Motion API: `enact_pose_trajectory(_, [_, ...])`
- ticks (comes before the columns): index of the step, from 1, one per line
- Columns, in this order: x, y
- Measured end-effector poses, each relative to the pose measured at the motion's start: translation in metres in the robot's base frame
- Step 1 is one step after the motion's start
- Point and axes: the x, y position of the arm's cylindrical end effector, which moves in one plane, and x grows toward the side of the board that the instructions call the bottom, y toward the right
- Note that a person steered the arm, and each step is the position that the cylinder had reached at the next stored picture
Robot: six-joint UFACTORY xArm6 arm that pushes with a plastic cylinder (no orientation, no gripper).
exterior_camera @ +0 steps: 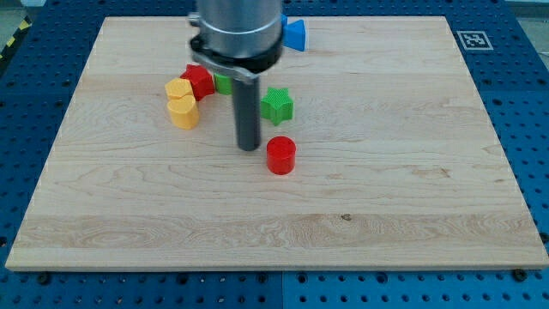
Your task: Separate the group of blocks
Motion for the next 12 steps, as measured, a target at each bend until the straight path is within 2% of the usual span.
enact_pose_trajectory(1, [-0.003, -0.059])
enact_pose_trajectory(2, [-0.047, -0.114])
enact_pose_trajectory(3, [-0.112, -0.153])
enact_pose_trajectory(5, [-0.139, -0.140])
enact_pose_trajectory(6, [-0.173, -0.119])
enact_pose_trajectory(8, [-0.160, -0.072])
enact_pose_trajectory(10, [-0.100, -0.070])
enact_pose_trajectory(12, [-0.095, -0.070])
